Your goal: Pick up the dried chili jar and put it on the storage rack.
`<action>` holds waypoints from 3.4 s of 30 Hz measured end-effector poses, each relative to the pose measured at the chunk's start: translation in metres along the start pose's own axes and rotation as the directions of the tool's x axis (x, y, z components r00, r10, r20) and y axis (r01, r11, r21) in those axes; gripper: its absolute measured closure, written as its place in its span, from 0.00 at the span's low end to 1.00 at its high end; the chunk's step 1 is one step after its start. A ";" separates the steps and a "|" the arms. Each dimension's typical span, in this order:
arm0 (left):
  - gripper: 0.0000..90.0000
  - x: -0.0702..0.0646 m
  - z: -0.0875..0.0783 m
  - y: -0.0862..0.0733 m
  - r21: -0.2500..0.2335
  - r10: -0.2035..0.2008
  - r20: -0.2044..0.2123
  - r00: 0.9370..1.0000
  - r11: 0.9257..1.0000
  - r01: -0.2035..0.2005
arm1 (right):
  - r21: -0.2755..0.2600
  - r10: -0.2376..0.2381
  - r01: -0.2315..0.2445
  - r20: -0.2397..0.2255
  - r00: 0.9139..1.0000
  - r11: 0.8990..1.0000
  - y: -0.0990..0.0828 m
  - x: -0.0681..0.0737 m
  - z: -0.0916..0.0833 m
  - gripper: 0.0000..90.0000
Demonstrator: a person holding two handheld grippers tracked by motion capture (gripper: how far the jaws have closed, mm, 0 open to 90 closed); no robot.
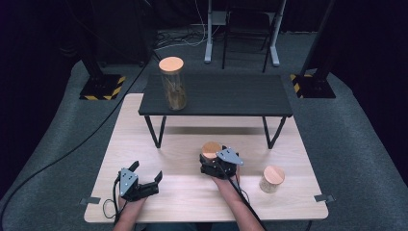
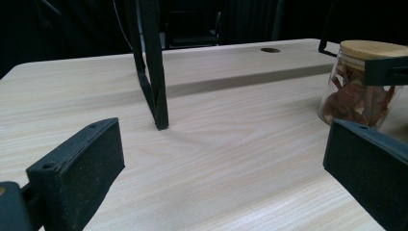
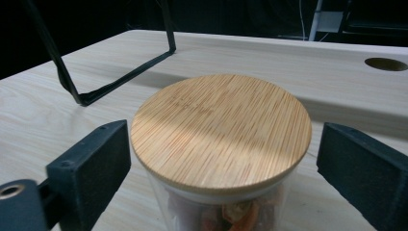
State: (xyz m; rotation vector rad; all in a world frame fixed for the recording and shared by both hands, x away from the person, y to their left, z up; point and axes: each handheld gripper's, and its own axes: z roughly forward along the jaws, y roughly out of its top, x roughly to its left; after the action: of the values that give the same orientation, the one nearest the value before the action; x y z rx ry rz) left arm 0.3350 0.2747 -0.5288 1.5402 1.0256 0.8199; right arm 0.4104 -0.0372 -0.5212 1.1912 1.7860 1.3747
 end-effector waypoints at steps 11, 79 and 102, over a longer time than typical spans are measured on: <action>0.00 0.000 0.000 0.000 0.000 -0.001 -0.001 1.000 1.000 0.001 | -0.007 -0.071 0.071 0.032 0.997 0.997 -0.002 0.006 0.001 0.27; 0.00 0.001 0.000 0.000 -0.001 -0.005 0.005 1.000 1.000 0.005 | -0.155 -0.096 0.094 -0.005 0.995 0.983 0.107 0.017 -0.048 0.27; 0.00 0.001 0.000 0.000 -0.004 -0.012 0.007 1.000 1.000 0.012 | -0.186 -0.095 0.090 -0.020 0.995 0.978 0.145 0.024 -0.054 0.27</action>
State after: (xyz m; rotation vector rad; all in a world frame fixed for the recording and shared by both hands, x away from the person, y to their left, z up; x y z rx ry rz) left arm 0.3352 0.2758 -0.5288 1.5312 1.0266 0.8080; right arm 0.3971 -0.0295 -0.3657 0.9830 1.6704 1.4742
